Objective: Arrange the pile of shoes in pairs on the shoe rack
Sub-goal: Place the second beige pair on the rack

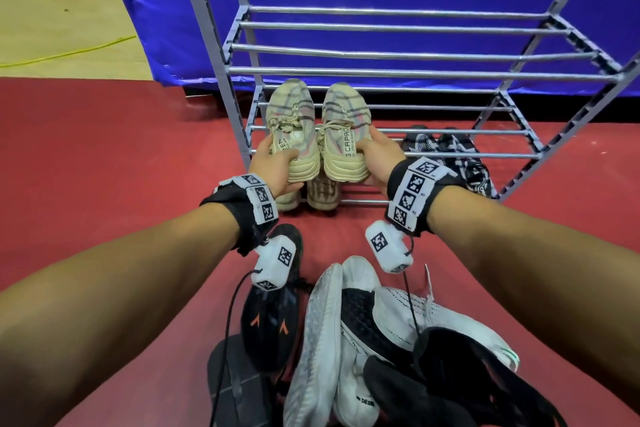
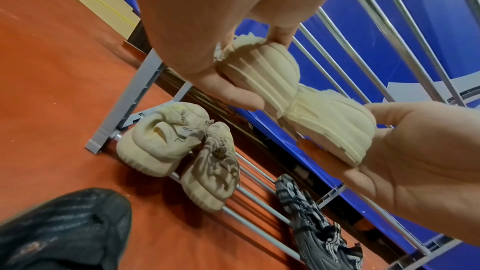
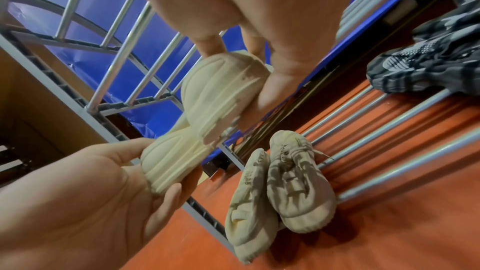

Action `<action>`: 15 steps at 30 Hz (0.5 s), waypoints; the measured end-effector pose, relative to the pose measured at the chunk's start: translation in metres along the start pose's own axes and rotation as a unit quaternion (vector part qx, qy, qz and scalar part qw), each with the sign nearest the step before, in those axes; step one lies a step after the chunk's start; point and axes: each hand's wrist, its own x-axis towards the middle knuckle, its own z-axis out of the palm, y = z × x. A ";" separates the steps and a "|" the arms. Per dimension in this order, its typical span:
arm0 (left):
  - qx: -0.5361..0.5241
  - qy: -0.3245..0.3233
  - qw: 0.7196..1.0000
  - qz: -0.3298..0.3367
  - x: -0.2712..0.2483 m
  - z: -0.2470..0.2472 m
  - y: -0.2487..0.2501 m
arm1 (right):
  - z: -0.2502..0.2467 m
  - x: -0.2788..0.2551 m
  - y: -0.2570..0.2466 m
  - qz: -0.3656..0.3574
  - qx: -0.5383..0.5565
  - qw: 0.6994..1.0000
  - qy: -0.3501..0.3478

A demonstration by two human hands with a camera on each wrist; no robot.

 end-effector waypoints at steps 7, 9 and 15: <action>-0.023 -0.010 1.000 -0.018 -0.021 0.006 -0.009 | -0.005 -0.033 0.004 0.094 0.029 0.995 -0.033; -0.039 -0.004 0.999 -0.003 -0.022 0.009 -0.009 | 0.000 -0.030 0.005 0.081 0.060 0.995 -0.018; -0.086 0.005 0.996 0.008 -0.008 0.008 0.000 | 0.011 -0.012 -0.003 0.050 0.142 0.988 -0.018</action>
